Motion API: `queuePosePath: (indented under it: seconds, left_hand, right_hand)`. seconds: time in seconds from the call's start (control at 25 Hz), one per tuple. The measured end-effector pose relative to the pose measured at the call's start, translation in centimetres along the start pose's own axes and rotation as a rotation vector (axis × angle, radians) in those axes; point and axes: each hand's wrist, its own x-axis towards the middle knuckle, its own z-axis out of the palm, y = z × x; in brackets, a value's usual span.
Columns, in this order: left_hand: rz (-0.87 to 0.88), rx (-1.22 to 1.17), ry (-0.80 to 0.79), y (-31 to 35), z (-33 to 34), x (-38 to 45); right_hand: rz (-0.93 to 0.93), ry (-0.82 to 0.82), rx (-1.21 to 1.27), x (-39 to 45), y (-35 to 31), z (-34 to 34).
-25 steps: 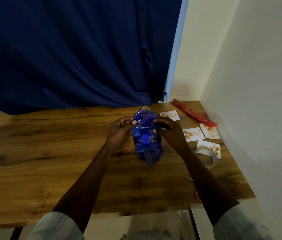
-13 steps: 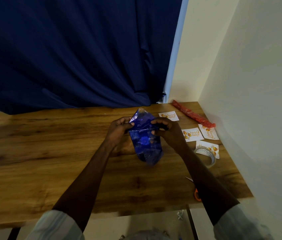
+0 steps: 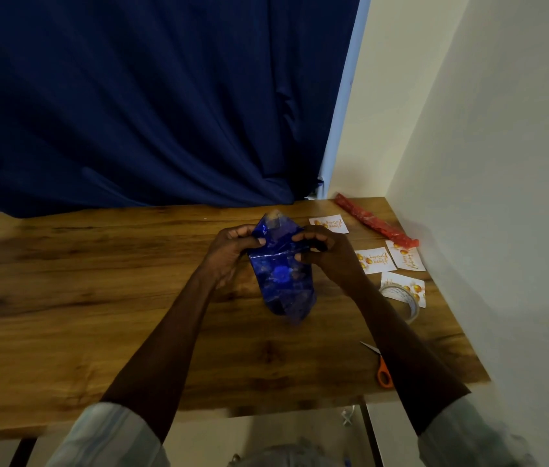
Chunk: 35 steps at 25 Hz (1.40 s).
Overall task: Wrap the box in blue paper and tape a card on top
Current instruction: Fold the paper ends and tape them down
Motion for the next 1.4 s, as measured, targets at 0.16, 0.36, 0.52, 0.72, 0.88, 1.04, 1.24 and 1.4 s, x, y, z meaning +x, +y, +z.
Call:
queuePosePath:
  seconds: [0.16, 0.36, 0.52, 0.72, 0.88, 1.04, 1.24, 1.4]
  left_hand:
    - [-0.048, -0.058, -0.053, 0.5, 0.0, 0.3]
    - [0.019, -0.012, -0.014, 0.4, 0.0, 0.7]
    - [0.064, 0.007, 0.031, 0.1, 0.1, 1.0]
    - [0.064, -0.003, 0.086, 0.2, 0.2, 1.2]
    - [0.07, 0.003, 0.101, 0.2, 0.3, 1.2]
    - [0.066, 0.001, 0.093, 0.0, 0.1, 1.3]
    - [0.067, -0.001, 0.055, 0.4, 1.1, 0.5]
    - [0.085, 0.062, 0.101, 0.3, 1.9, 0.5]
  right_hand:
    - [0.004, -0.02, -0.007, 0.2, -0.3, 0.4]
    - [0.035, -0.004, -0.011, 0.3, -0.9, 0.6]
    - [0.025, -0.031, -0.047, 0.4, -1.3, 0.9]
    - [0.052, -0.073, -0.115, 0.4, -2.0, 1.4]
    - [0.068, -0.071, -0.195, 0.6, -2.2, 1.3]
    - [0.088, -0.051, -0.193, 0.5, -2.2, 1.5]
    - [0.088, -0.047, -0.226, 0.8, -1.8, 1.6]
    - [0.084, -0.045, -0.245, 0.8, -1.7, 1.7]
